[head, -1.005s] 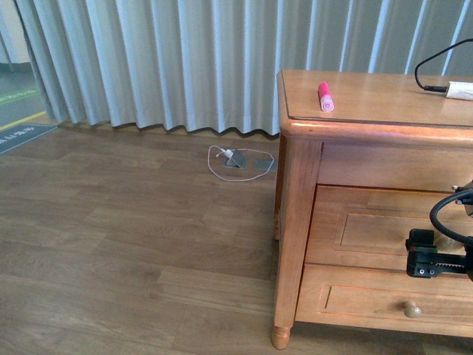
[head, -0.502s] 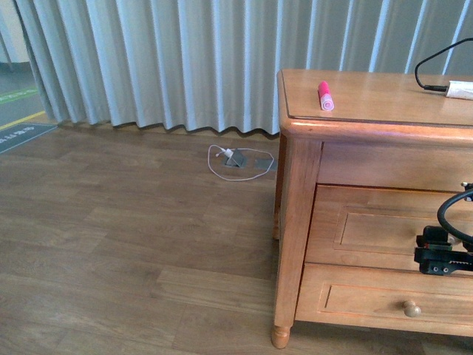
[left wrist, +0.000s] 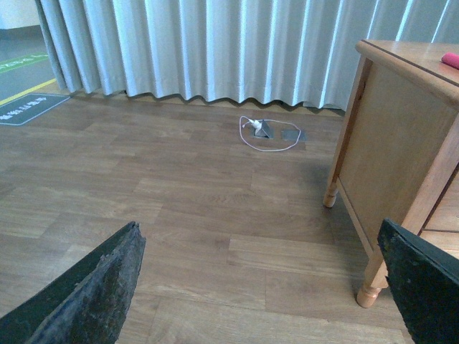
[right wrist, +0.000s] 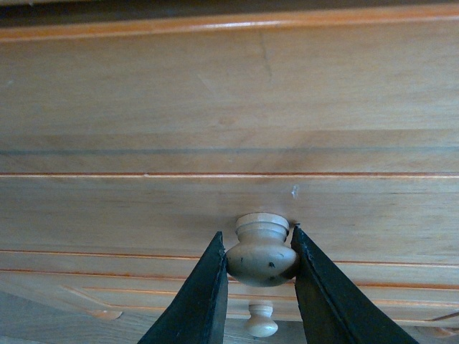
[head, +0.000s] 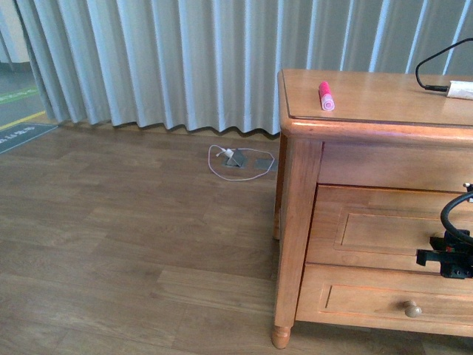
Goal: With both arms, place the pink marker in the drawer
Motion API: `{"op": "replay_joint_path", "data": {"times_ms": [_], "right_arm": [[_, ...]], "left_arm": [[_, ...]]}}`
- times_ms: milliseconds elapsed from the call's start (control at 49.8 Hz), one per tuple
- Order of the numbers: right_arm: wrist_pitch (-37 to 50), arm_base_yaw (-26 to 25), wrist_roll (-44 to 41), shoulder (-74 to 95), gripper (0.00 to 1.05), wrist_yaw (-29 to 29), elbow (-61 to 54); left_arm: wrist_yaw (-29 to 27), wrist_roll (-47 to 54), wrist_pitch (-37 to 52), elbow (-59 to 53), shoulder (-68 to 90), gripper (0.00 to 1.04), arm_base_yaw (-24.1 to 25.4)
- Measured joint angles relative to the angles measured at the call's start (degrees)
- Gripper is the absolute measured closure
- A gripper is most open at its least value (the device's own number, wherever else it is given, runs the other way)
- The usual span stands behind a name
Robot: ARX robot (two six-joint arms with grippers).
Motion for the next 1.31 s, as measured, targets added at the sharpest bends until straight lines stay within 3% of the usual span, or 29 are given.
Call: {"op": "replay_joint_path", "data": {"times_ms": [301, 844, 904, 1105, 1186, 1306], "right_arm": [[2.8, -3.2, 0.8, -5.8, 0.83, -4.6, -10.7], [10.1, -15.6, -6.3, -14.3, 0.85, -21.0, -32.4], [11.3, -17.4, -6.9, -14.6, 0.89, -18.2, -33.6], [7.0, -20.3, -6.2, -21.6, 0.57, -21.1, -35.2], [1.4, -21.1, -6.1, -28.8, 0.44, -23.3, -35.8], [-14.5, -23.8, -5.1, -47.9, 0.18, -28.4, -35.6]], "left_arm": [[0.0, 0.0, 0.0, 0.0, 0.0, 0.06, 0.0], [0.0, 0.0, 0.0, 0.0, 0.0, 0.06, 0.0], [0.0, 0.0, 0.0, 0.0, 0.0, 0.06, 0.0], [0.0, 0.0, 0.0, 0.0, 0.0, 0.06, 0.0], [0.0, 0.0, 0.0, 0.0, 0.0, 0.06, 0.0], [0.0, 0.0, 0.0, 0.0, 0.0, 0.06, 0.0]]}}
